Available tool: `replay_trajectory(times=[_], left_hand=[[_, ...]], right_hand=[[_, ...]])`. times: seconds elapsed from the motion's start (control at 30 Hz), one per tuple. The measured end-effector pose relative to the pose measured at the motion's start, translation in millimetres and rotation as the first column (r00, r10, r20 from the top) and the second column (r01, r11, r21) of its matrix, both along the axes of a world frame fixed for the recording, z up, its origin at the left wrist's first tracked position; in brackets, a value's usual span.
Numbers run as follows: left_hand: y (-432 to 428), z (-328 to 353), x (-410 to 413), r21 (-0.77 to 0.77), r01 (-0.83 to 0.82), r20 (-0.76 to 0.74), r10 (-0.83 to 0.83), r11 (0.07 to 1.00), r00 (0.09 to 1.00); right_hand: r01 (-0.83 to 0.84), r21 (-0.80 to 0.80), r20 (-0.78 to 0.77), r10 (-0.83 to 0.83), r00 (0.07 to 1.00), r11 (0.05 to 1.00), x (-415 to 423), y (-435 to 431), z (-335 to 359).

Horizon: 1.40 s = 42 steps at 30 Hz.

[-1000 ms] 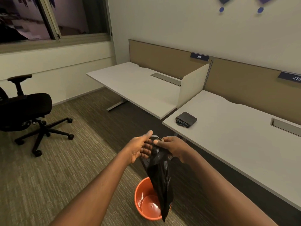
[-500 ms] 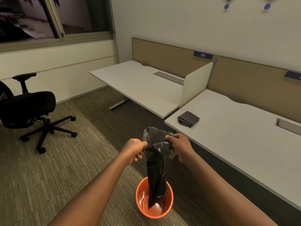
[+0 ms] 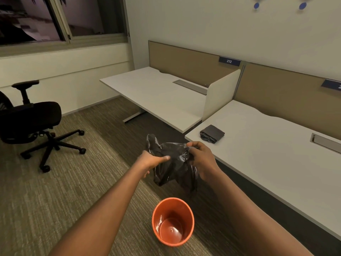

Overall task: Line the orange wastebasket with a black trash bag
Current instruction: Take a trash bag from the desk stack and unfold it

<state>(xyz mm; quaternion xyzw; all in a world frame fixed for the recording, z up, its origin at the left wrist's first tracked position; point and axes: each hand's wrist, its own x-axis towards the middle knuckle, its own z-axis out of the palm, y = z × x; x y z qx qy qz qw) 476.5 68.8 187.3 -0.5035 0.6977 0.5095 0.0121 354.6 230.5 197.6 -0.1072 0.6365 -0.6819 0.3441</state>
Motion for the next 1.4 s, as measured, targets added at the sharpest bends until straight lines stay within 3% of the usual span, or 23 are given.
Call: replay_trajectory(times=[0.13, 0.2, 0.27, 0.3, 0.37, 0.4, 0.43, 0.5, 0.53, 0.6, 0.67, 0.73, 0.8, 0.93, 1.03, 1.1, 1.17, 1.23, 1.3, 1.33, 1.37, 1.4], left_hand=[[5.2, -33.1, 0.6, 0.120, -0.219, -0.047, 0.226, 0.968, 0.973], [-2.4, -40.1, 8.8, 0.144, -0.325, -0.118, 0.343, 0.935, 0.932], [-16.0, -41.3, 14.1, 0.190, -0.411, -0.227, 0.447, 0.892, 0.865], [-21.1, -38.7, 15.8, 0.216, -0.430, -0.275, 0.477, 0.877, 0.835], [-24.6, -29.8, 15.8, 0.253, -0.402, -0.358, 0.471, 0.880, 0.806], [-23.5, -24.5, 13.6, 0.264, -0.361, -0.391, 0.441, 0.894, 0.808], [-20.8, -18.5, 10.7, 0.287, -0.305, -0.420, 0.406, 0.908, 0.812], [-12.3, -7.4, 4.7, 0.364, -0.166, -0.477, 0.336, 0.916, 0.812], [-7.2, -1.8, 2.3, 0.406, -0.100, -0.495, 0.311, 0.908, 0.811], [1.1, 7.9, -1.1, 0.463, 0.011, -0.521, 0.262, 0.886, 0.812], [5.1, 12.3, -2.2, 0.467, 0.092, -0.537, 0.199, 0.879, 0.820], [3.3, 11.6, -1.9, 0.398, 0.109, -0.507, 0.120, 0.911, 0.854], [-6.7, 3.2, 2.0, 0.275, 0.037, -0.418, 0.085, 0.961, 0.904], [-42.4, -14.5, 24.9, 0.043, -0.200, -0.217, 0.204, 0.979, 0.954], [-67.6, -8.1, 35.9, -0.250, -0.107, -0.002, 0.110, 0.962, 0.994], [-73.1, 19.5, 29.8, -0.502, -0.108, -0.014, 0.117, 0.858, 0.993], [-71.5, 60.6, 16.2, -0.634, -0.259, -0.266, 0.109, 0.729, 0.958], [-64.1, 96.3, 3.7, -0.686, -0.462, -0.541, 0.030, 0.562, 0.840], [-51.5, 110.2, -3.6, -0.700, -0.588, -0.683, -0.142, 0.404, 0.716], [-43.8, 104.4, -4.4, -0.704, -0.605, -0.700, -0.220, 0.372, 0.679], [-36.3, 87.9, -4.6, -0.737, -0.571, -0.670, -0.280, 0.362, 0.688], [-30.1, 60.8, -2.6, -0.801, -0.467, -0.583, -0.313, 0.374, 0.750]], right_hand=[[0.027, -0.043, 0.095, -0.022, 0.995, 0.999, -9.1, 3.2, 7.4], [0.035, 0.071, 0.035, -0.038, 0.999, 0.997, -18.2, 16.0, 4.5], [-0.092, 0.311, -0.039, 0.110, 0.993, 0.946, -26.9, 35.0, -1.6], [-0.202, 0.487, -0.053, 0.260, 0.964, 0.850, -28.6, 43.5, -3.7], [-0.334, 0.789, -0.007, 0.551, 0.834, 0.516, -27.5, 48.8, -4.0], [-0.289, 0.866, -0.037, 0.629, 0.776, 0.408, -26.8, 44.9, -3.1], [-0.191, 0.900, -0.134, 0.664, 0.736, 0.393, -25.7, 38.3, -2.2], [-0.034, 0.831, -0.386, 0.619, 0.684, 0.555, -20.9, 22.6, 1.4], [-0.050, 0.756, -0.439, 0.562, 0.701, 0.653, -17.0, 14.9, 2.9], [-0.224, 0.611, -0.323, 0.497, 0.805, 0.760, -5.4, 1.8, 3.3], [-0.353, 0.540, -0.103, 0.476, 0.874, 0.764, 3.9, -7.8, -7.0], [-0.346, 0.531, -0.033, 0.427, 0.904, 0.774, 6.5, -15.0, -21.8], [-0.254, 0.589, -0.105, 0.384, 0.917, 0.767, 1.5, -18.1, -33.2], [-0.158, 0.770, -0.216, 0.486, 0.847, 0.618, -23.7, -6.7, -30.1], [-0.045, 0.831, -0.325, 0.550, 0.769, 0.555, -49.3, -2.5, -3.0], [0.106, 0.806, -0.483, 0.545, 0.685, 0.582, -63.1, -7.9, 31.6], [0.282, 0.634, -0.700, 0.379, 0.606, 0.720, -74.6, -16.2, 69.5], [0.391, 0.246, -0.867, 0.021, 0.497, 0.887, -72.6, -20.1, 102.6], [0.360, -0.138, -0.884, -0.279, 0.375, 0.923, -58.0, -18.4, 109.4], [0.322, -0.194, -0.899, -0.299, 0.320, 0.927, -46.0, -15.6, 98.8], [0.302, -0.151, -0.929, -0.240, 0.284, 0.941, -33.5, -11.7, 76.8], [0.284, -0.003, -0.957, -0.085, 0.277, 0.959, -22.4, -6.1, 47.0]])
